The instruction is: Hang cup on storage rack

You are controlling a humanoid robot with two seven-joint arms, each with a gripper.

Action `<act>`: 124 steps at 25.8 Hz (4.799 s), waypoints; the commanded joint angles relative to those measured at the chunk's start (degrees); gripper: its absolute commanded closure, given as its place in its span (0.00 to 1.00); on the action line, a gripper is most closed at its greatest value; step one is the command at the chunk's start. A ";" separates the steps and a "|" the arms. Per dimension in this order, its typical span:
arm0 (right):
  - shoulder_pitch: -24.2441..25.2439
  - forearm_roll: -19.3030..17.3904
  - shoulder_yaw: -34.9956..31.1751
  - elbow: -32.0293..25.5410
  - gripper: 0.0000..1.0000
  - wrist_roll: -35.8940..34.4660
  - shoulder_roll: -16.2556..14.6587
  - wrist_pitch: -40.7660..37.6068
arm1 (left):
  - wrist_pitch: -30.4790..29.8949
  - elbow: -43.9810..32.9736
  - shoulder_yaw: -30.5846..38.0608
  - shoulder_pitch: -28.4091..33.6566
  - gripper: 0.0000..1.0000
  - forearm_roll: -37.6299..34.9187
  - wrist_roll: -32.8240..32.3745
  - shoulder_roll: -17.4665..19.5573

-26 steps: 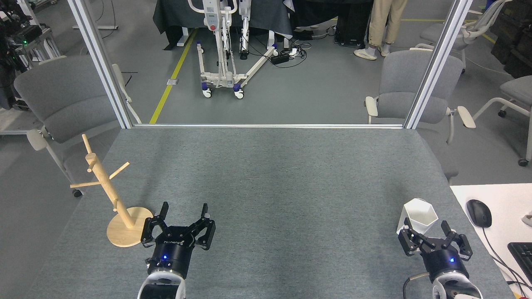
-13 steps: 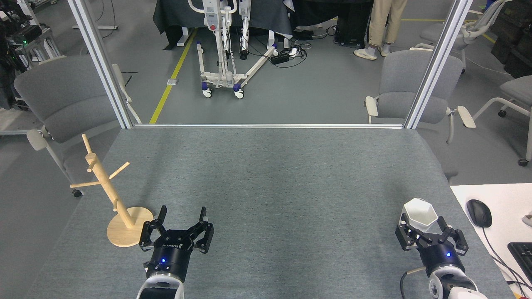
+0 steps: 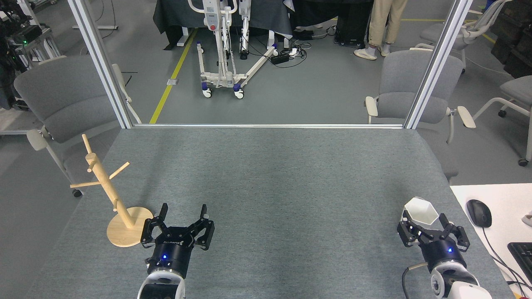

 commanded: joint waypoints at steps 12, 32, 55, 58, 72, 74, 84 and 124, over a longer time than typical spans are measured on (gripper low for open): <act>0.31 0.18 0.18 0.37 0.00 -0.07 -0.54 0.28 | 0.08 1.13 0.53 -0.72 0.01 0.09 -0.10 0.00; -0.48 0.80 1.76 2.13 0.00 0.02 -0.72 0.63 | -0.10 1.65 0.35 -0.45 0.01 0.09 -0.27 -0.79; -1.71 0.88 1.76 3.27 0.00 0.02 -1.42 0.63 | -0.01 6.05 0.79 -4.32 0.01 0.09 -0.54 -0.09; -2.76 0.88 1.76 4.50 0.00 0.02 -1.42 0.63 | -0.01 6.05 0.88 -4.23 0.01 0.09 -0.54 0.00; -3.38 1.15 2.11 5.47 0.00 0.02 -1.42 0.71 | -0.01 5.52 0.88 -3.62 0.01 0.09 -0.19 -0.09; -3.38 1.06 2.81 5.56 0.00 0.01 -1.42 0.80 | -0.01 5.52 0.88 -3.71 0.01 0.09 -0.19 0.00; -4.52 1.06 3.60 6.61 0.00 -0.07 -1.42 1.24 | -0.01 5.70 0.88 -3.62 0.01 0.09 -0.10 -0.09; -4.61 0.71 6.59 8.28 0.00 -1.83 -1.33 5.02 | -0.19 5.52 0.79 -4.23 0.01 0.09 -0.10 -0.71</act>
